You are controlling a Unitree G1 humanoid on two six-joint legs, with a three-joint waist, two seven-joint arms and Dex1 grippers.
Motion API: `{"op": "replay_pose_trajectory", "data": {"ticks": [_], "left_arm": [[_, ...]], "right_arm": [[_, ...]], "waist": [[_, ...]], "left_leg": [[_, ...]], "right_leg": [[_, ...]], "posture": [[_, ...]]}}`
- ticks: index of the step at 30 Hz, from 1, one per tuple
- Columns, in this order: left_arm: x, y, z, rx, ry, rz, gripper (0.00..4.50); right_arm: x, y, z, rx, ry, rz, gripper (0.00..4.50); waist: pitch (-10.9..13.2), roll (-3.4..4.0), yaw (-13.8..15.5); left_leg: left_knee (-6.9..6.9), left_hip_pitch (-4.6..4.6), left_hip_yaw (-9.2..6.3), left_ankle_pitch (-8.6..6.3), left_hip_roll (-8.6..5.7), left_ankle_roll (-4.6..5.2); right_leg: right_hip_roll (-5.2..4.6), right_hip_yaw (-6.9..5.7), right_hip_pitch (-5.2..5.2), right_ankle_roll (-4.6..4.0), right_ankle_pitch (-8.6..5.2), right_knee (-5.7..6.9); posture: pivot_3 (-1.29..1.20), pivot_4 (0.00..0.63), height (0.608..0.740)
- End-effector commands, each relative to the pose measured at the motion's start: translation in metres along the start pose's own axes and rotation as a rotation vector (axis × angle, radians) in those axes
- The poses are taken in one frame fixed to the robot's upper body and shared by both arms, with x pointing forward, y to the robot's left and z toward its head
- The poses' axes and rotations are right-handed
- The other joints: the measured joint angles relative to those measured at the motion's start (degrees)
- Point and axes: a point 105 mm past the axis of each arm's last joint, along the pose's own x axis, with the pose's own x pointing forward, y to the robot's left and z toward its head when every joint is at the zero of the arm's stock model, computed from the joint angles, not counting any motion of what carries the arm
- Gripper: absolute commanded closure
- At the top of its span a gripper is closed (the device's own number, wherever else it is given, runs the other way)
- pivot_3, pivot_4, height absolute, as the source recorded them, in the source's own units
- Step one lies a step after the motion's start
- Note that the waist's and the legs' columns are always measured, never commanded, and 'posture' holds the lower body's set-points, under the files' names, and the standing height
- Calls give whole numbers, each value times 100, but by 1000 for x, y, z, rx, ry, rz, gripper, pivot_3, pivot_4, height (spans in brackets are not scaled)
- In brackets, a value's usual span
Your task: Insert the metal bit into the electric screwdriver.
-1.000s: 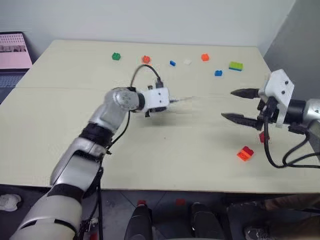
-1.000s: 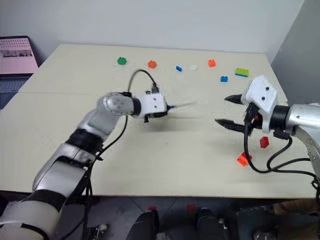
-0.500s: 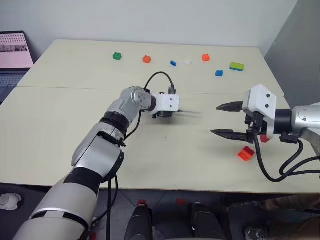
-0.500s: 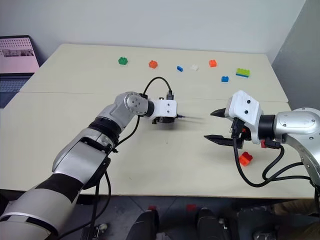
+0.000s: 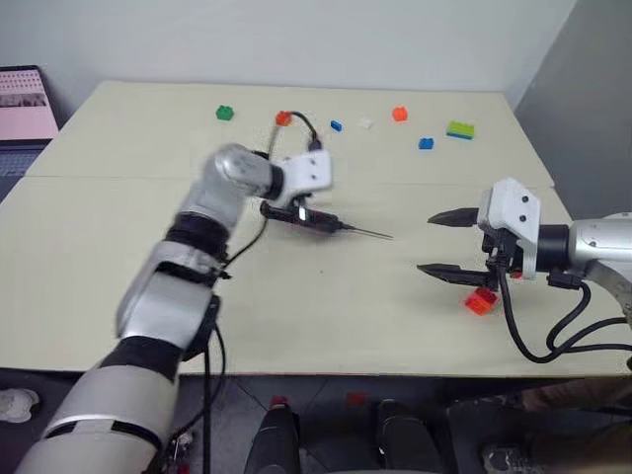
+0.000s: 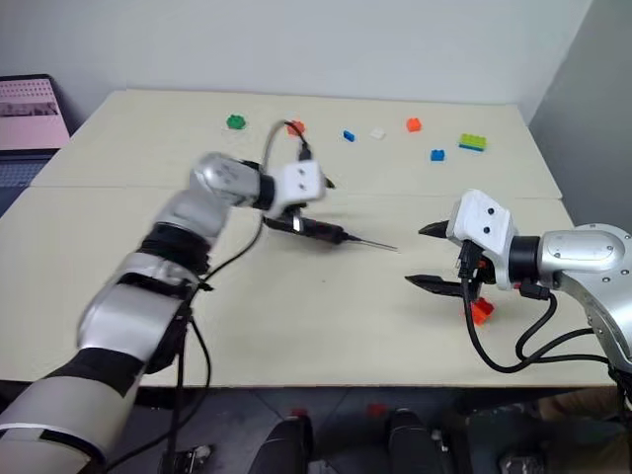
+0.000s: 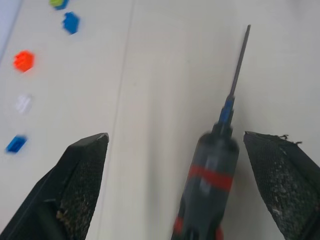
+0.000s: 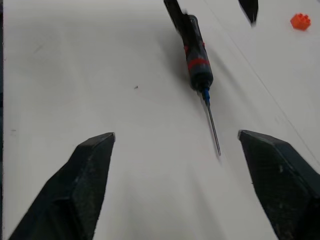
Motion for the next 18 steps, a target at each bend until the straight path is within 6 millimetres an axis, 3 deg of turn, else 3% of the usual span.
{"op": "replay_pose_trajectory", "data": {"ticks": [1, 7, 10, 14, 18], "left_arm": [[-45, -3, -14, -99, 5, 54, 0], [-98, -26, -36, -216, 34, 153, 0], [-121, -52, -40, -280, 42, 151, 0], [-131, -69, -46, -346, 58, 168, 0], [-134, -70, -46, -424, 14, 200, 0]], "right_arm": [[-8, -6, 3, -40, -12, -19, 69], [-16, -12, -11, -23, 15, -48, 69], [-18, -14, -13, -8, 8, -43, 69], [-19, -17, -14, -3, 5, -39, 69], [-16, -18, -13, -9, -1, -30, 69]], "waist": [[0, 1, -42], [0, -1, -61], [-1, -2, -42], [-1, -2, -15], [-1, -3, -2]], "left_leg": [[-1, 8, 0, 0, 1, 0], [4, 21, -4, 13, 10, -8], [22, 19, -4, 19, 10, -17], [43, 26, -3, 18, 10, -17], [78, 28, -4, 18, 10, -17]], "right_leg": [[1, 0, 1, -1, -1, 6], [7, -2, 8, 15, -21, 24], [6, -2, 13, 9, -16, 23], [4, -2, 31, -24, -31, 23], [4, -2, 42, -36, -18, 26]], "posture": [[0, 150, 740], [0, 150, 740], [0, 150, 740], [0, 150, 740], [0, 150, 740]]}}
